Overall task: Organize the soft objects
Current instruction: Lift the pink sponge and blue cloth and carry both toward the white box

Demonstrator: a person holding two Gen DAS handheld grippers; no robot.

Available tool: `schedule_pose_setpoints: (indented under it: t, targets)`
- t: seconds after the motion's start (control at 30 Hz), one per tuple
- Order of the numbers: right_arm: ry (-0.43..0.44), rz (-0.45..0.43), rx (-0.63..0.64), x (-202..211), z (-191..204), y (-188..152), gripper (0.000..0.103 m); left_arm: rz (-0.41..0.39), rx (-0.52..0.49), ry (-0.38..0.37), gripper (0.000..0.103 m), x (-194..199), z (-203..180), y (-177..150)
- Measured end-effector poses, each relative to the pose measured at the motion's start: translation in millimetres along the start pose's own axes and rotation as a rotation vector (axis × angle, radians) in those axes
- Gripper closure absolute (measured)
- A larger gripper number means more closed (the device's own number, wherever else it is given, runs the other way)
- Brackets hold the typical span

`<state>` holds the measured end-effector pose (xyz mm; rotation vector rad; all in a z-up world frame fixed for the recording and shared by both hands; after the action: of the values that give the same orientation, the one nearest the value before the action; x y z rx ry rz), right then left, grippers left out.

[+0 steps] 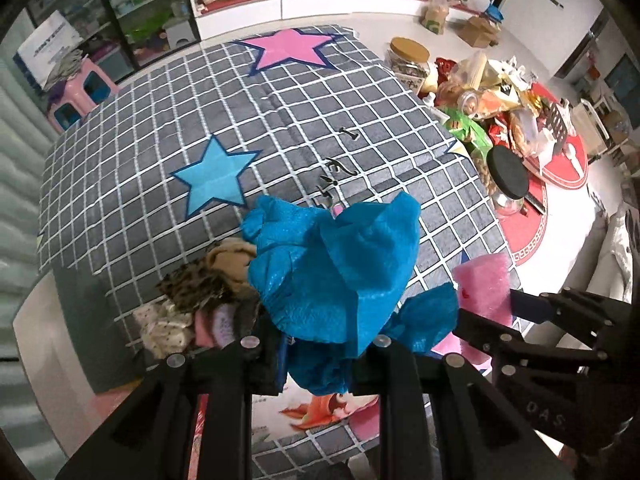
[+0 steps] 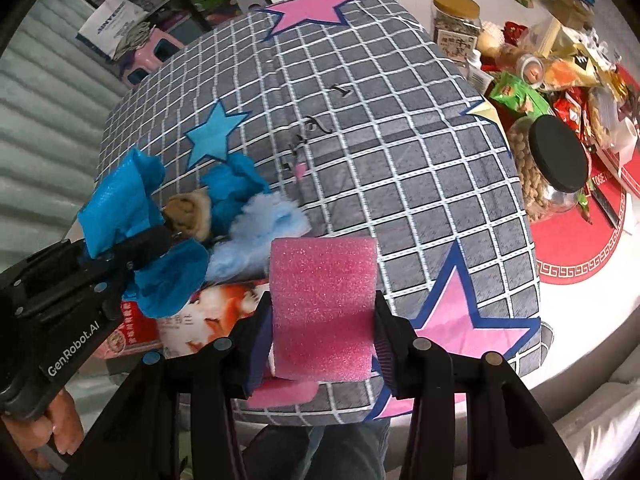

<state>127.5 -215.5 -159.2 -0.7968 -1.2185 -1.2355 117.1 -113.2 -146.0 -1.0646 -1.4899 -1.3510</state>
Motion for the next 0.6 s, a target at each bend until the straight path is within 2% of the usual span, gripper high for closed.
schedule_pose_setpoints:
  t: [0.6]
  targets:
    - [0.014, -0.041, 0.138, 17, 80, -1, 0.056, -0.09, 0.114, 0.011, 0.08, 48, 58, -26]
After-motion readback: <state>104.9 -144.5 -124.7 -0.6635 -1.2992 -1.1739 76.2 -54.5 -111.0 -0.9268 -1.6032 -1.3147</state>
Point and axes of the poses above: each gripper's, at about its wrist camera, not at the fingertips, and x roughly against the way its jaws point, z to its left, y to its top, the point moved 9 cm from there along -x, roughly the way its jaws point
